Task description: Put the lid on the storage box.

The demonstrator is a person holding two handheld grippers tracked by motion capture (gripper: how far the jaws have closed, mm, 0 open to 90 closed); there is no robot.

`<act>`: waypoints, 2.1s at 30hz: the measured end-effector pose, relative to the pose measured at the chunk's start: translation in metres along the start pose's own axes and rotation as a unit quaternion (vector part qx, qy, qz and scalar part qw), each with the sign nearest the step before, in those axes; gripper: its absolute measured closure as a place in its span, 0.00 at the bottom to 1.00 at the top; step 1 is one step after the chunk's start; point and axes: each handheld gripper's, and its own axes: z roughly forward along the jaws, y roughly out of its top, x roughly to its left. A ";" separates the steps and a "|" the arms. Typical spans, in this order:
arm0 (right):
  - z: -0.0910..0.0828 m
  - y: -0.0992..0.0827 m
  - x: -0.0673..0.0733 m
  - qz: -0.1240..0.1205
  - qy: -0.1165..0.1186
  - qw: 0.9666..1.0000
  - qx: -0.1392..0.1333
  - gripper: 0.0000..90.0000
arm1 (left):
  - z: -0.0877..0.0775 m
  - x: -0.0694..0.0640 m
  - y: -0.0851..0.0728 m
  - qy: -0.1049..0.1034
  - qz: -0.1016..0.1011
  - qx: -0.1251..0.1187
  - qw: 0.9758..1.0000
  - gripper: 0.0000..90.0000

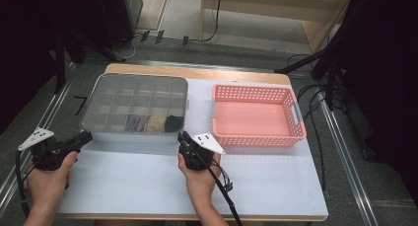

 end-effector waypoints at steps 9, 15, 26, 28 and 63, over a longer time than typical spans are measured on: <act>0.006 0.002 -0.001 -0.003 -0.007 1.000 0.009 0.89 | -0.003 0.005 0.001 0.005 -0.001 -0.002 1.000 0.85; 0.004 0.003 -0.002 -0.002 -0.005 1.000 0.005 0.89 | -0.004 0.004 0.001 0.006 0.000 -0.005 1.000 0.85; 0.008 0.008 -0.001 -0.028 -0.027 0.999 0.010 0.93 | -0.004 0.008 0.002 0.009 -0.006 -0.004 1.000 0.84; 0.010 0.005 -0.006 -0.017 -0.027 0.999 0.020 0.91 | -0.004 0.008 0.001 0.007 -0.005 -0.002 1.000 0.84; -0.019 -0.012 -0.021 -0.095 0.002 0.995 0.039 0.34 | -0.001 -0.026 -0.050 -0.008 0.024 -0.007 1.000 0.15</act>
